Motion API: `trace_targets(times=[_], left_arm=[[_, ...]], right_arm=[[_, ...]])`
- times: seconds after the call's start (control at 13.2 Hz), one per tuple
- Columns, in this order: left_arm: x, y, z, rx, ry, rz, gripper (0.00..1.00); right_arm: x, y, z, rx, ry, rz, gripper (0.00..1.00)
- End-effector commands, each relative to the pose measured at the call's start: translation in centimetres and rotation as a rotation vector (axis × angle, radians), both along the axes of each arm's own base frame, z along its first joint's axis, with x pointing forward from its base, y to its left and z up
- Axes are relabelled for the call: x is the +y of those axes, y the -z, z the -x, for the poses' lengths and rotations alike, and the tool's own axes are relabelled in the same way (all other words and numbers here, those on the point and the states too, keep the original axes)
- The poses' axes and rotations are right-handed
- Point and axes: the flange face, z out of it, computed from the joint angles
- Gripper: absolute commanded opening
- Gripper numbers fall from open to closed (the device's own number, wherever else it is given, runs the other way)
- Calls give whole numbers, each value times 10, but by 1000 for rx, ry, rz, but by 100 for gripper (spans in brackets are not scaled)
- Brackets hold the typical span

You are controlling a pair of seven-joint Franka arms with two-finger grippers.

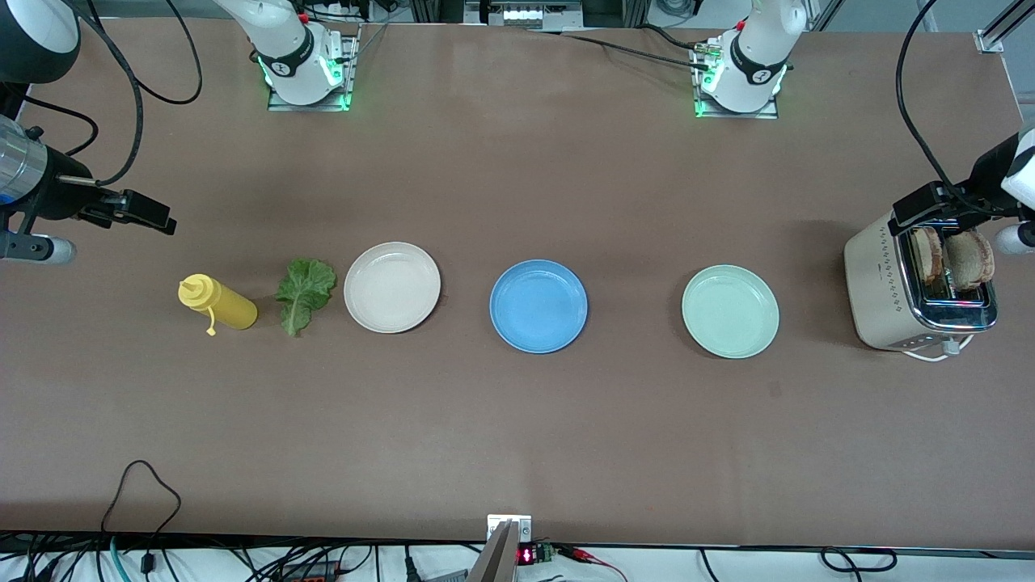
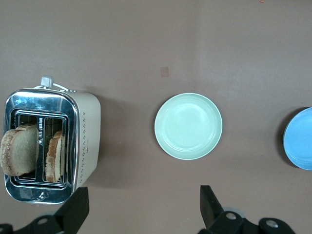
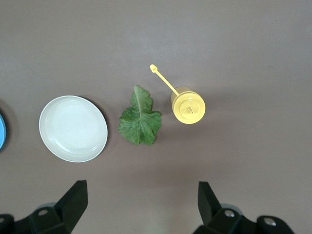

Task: Make sandwich in blue plate with both arms
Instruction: 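Reach the right gripper to the lettuce while the left gripper reaches the toaster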

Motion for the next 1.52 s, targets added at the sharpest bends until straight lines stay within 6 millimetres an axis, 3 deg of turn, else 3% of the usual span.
trace_targets(times=[0.0,0.15,0.38,0.53,0.68,0.76,1.06,1.44], left_arm=[[-3,-3,9,-12,4,8,100],[2,10,2,4,-2,8,100],[45,59,-20,55,4,-59,100],[76,93,-26,114,8,-70,100],[102,131,-32,171,27,-51,100],[116,145,-34,179,30,-44,100],[166,186,-32,203,77,-13,100],[187,223,-20,267,58,19,97]], right_arm=[[1,-5,-3,-2,18,-6,100],[1,-5,-3,-2,21,-7,100],[3,-2,-7,-12,23,-19,100],[9,15,-18,-12,15,-20,100],[23,60,-34,45,-25,-20,100],[40,78,-41,57,-50,-15,100],[102,156,-65,51,-113,3,100],[100,266,-83,101,-46,23,100]])
